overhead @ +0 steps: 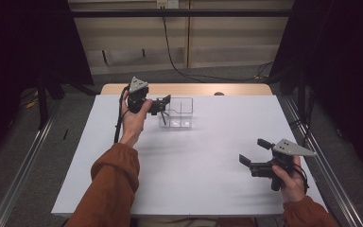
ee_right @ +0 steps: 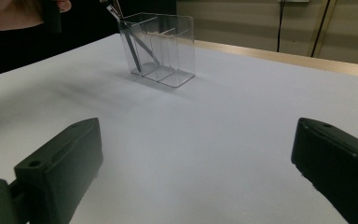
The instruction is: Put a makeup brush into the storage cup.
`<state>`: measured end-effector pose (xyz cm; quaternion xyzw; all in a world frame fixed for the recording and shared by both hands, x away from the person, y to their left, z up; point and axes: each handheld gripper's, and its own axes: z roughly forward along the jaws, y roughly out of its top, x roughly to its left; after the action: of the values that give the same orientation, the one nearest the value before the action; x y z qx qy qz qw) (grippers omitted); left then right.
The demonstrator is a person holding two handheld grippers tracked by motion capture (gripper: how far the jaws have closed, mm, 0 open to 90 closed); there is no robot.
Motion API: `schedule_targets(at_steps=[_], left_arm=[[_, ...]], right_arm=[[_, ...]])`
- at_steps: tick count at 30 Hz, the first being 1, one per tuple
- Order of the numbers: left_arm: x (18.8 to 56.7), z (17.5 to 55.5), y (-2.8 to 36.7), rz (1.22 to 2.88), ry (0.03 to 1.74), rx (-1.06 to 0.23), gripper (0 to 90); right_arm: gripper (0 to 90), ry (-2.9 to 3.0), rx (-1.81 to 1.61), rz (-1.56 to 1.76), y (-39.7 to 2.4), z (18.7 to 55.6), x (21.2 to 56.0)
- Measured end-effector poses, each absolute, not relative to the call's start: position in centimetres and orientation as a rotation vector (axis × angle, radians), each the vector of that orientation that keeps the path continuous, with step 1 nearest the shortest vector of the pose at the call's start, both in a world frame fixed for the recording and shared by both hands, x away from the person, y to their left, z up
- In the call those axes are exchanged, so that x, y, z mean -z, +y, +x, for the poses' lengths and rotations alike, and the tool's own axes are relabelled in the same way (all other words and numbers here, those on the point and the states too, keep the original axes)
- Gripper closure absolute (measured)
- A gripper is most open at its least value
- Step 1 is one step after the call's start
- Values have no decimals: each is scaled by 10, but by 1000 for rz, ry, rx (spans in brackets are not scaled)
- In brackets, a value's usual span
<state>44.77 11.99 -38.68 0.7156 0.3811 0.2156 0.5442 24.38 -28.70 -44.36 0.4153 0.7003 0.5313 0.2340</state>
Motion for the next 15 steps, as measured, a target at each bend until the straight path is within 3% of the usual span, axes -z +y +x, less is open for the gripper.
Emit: schedule_targets(at_steps=[15], left_arm=[[380, 431, 136, 1679, 898, -529, 27]], right_arm=[[18, 1910, -1447, 1133, -287, 243, 443]])
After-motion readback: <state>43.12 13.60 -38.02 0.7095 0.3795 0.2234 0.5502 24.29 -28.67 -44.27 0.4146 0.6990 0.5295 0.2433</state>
